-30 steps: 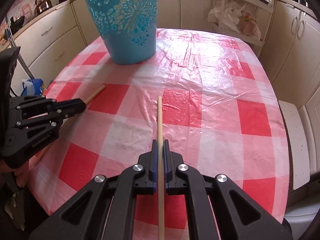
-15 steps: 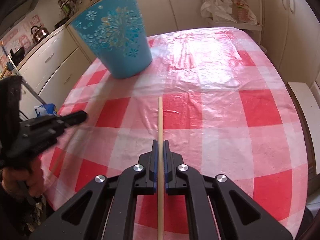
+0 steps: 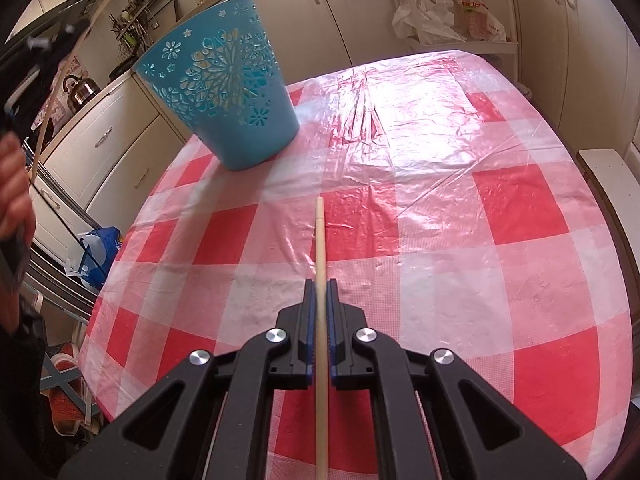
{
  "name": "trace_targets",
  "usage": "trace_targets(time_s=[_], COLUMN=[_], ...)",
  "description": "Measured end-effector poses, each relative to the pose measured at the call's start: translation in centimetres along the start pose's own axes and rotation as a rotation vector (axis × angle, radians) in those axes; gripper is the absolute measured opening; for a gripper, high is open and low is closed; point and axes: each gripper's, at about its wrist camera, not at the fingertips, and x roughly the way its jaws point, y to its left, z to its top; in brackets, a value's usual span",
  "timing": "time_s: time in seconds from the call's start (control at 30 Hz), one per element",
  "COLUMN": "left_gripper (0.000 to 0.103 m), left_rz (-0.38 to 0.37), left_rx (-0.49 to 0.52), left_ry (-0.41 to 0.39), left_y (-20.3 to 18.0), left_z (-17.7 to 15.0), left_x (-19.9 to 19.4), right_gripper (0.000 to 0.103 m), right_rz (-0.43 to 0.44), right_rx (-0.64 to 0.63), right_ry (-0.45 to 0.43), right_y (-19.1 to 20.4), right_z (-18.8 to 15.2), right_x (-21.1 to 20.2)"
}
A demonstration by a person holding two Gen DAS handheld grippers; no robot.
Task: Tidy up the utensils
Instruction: 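Lift the stick in the left gripper over the blue bin and release it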
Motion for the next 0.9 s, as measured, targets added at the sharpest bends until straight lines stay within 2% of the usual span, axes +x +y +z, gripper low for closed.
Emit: trace_targets(time_s=[0.33, 0.53, 0.73, 0.9], left_gripper=[0.005, 0.005, 0.005, 0.005], left_rz=[0.004, 0.076, 0.11, 0.124], left_rx=[-0.041, -0.078, -0.074, -0.065], left_ry=[-0.124, -0.199, -0.171, -0.174], left_y=[-1.0, -0.5, 0.0, 0.0], left_z=[5.1, 6.1, 5.2, 4.3], left_x=[5.4, 8.4, 10.7, 10.6], right_gripper=[0.006, 0.006, 0.006, 0.006], right_rz=[0.034, 0.059, 0.074, 0.084], right_rx=[0.028, 0.05, 0.064, 0.074], right_ry=[0.001, 0.003, 0.005, 0.006], right_y=[-0.9, -1.4, -1.6, -1.7], right_z=[0.0, 0.1, 0.1, 0.1], right_x=[0.0, 0.0, 0.0, 0.0])
